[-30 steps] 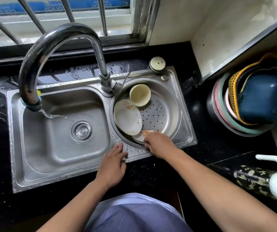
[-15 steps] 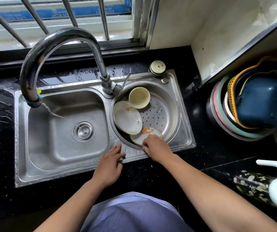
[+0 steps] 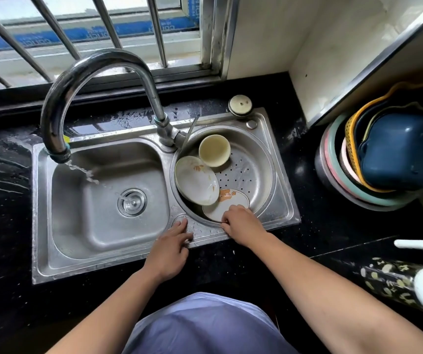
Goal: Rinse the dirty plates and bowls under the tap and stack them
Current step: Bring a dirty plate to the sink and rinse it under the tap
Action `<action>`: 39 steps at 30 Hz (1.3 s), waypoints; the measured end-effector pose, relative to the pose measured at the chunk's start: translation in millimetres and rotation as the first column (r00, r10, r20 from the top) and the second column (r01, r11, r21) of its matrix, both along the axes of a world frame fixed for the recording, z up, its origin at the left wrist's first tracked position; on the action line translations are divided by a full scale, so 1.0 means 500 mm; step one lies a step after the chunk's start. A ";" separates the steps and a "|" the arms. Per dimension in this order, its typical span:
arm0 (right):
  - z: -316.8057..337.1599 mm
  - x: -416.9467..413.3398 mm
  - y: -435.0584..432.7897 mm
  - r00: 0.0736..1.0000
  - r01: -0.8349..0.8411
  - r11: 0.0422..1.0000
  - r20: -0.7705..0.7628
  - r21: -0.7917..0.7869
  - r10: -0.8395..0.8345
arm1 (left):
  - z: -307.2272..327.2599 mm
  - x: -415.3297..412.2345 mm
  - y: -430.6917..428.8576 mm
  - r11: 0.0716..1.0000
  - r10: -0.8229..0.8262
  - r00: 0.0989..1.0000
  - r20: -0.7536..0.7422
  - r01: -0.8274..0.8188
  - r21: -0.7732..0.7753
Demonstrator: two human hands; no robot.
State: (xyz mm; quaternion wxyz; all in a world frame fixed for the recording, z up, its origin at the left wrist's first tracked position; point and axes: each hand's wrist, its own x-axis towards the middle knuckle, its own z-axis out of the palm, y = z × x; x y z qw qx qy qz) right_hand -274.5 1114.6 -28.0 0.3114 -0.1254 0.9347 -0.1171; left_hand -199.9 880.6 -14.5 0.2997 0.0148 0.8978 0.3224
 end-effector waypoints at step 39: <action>0.088 0.430 -0.003 0.465 0.871 0.453 0.023 -0.189 -0.885 | 0.022 0.077 0.029 0.784 -0.620 0.784 0.045 0.615 0.082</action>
